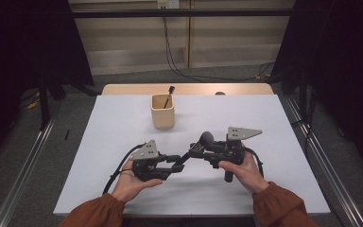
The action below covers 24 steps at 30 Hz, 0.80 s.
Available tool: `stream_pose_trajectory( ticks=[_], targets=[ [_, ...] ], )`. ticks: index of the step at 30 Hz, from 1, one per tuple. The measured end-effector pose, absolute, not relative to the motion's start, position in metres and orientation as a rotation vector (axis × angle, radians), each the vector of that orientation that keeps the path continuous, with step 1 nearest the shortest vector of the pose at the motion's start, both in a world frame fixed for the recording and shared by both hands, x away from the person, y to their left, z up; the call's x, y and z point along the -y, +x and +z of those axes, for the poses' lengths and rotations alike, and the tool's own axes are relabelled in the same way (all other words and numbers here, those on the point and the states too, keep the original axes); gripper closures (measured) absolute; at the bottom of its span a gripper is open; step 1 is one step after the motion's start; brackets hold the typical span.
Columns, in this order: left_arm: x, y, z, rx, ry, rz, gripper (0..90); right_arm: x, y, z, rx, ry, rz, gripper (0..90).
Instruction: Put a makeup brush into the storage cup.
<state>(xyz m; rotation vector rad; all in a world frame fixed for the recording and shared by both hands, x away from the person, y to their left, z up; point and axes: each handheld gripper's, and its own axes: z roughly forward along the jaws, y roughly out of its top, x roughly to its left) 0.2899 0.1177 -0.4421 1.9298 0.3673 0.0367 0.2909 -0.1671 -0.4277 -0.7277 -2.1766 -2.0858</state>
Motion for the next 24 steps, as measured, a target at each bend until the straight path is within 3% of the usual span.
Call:
stream_pose_trajectory(
  ticks=[3,14,24],
  targets=[
    [-0.118,0.29,-0.442,-0.38,1.928,0.05,52.2,0.17,0.292,-0.427,2.182,-0.74,-2.088,72.3],
    [-0.129,0.293,-0.434,-0.471,1.894,0.079,20.9,0.181,0.294,-0.421,2.218,-0.751,-2.05,72.3],
    [-0.139,0.298,-0.428,-0.556,1.862,0.07,2.8,0.185,0.296,-0.41,2.286,-0.729,-1.967,72.3]
  ],
)
